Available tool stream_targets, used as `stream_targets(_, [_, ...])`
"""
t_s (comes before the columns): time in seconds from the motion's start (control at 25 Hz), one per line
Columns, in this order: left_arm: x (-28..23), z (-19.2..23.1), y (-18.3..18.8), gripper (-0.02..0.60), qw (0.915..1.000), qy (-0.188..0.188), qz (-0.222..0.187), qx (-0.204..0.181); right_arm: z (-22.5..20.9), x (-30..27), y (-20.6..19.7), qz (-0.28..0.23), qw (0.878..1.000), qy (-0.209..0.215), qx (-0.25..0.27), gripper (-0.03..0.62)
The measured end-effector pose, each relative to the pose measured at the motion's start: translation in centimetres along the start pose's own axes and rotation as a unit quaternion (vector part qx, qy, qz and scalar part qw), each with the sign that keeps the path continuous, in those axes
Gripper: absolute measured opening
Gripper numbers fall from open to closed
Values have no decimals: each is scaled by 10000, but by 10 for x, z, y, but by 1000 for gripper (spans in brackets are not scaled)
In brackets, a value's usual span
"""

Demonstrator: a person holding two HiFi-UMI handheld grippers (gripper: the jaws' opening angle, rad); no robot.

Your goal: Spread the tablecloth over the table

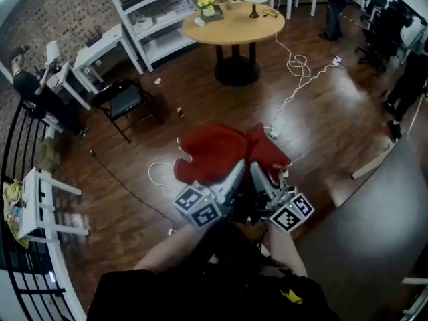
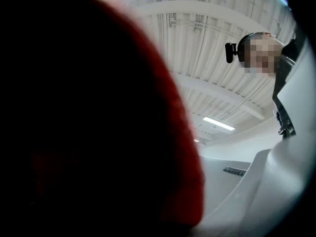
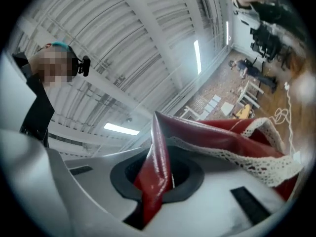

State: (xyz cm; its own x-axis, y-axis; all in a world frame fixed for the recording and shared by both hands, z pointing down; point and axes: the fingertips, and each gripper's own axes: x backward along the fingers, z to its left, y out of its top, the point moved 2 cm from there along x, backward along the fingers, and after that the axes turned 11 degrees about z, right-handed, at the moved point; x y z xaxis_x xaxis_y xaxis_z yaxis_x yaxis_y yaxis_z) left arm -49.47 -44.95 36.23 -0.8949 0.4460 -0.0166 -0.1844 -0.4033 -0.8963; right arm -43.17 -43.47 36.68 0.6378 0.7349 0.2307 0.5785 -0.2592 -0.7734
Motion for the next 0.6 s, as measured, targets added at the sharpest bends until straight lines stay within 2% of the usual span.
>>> stream_targets(0.16, [-80,47,25,8,9964,-795,296,34,-68,-30,44,-192,9966,-732,336,26])
stream_targets(0.28, [-135,73,40,8,9895,-1378,431,107,-109,-43,78,-349,9877,-1393,624,26])
stream_targets(0.4, [-188,70,43,7,9796,-1889,655,179,-141,-30,109,-563,9757,-2004,685,26])
stream_targets(0.52, [-233,60,40,6,9718,-2199,846,127,-169,-11,136,-622,9628,-2487,855,26])
stream_targets(0.6, [-266,58,35,6,9656,-2411,951,225,-190,3,153,-666,9525,-2810,967,26])
